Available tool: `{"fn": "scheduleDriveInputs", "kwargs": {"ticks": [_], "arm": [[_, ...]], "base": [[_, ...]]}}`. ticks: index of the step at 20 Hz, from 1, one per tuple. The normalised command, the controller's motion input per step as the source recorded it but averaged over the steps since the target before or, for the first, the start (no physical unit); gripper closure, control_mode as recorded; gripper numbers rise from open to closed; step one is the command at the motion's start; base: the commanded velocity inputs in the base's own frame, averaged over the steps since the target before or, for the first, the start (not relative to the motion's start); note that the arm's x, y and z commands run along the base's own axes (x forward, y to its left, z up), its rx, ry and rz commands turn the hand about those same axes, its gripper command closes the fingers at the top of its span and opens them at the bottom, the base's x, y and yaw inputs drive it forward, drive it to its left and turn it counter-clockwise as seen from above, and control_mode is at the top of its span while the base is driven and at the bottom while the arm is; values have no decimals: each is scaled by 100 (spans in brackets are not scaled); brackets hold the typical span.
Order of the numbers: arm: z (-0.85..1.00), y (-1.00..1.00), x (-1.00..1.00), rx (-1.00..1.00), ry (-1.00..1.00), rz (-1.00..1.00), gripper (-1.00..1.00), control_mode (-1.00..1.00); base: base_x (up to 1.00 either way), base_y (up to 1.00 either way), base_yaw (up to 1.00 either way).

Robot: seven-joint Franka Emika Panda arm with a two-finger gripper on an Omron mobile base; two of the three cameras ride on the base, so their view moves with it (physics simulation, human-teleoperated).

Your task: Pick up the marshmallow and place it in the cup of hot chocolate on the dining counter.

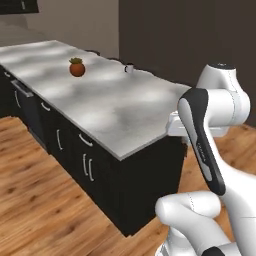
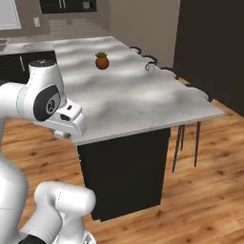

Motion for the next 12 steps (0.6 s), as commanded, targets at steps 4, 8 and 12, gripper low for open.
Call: {"fn": "scheduleDriveInputs", "kwargs": {"ticks": [4, 8, 12], "arm": [[0, 0, 0, 0, 0, 0, 100, 100], [0, 0, 0, 0, 0, 0, 100, 100], [0, 0, 0, 0, 0, 0, 100, 100]], "base": [[14, -100, 36], [10, -100, 38], [10, -100, 41]]}}
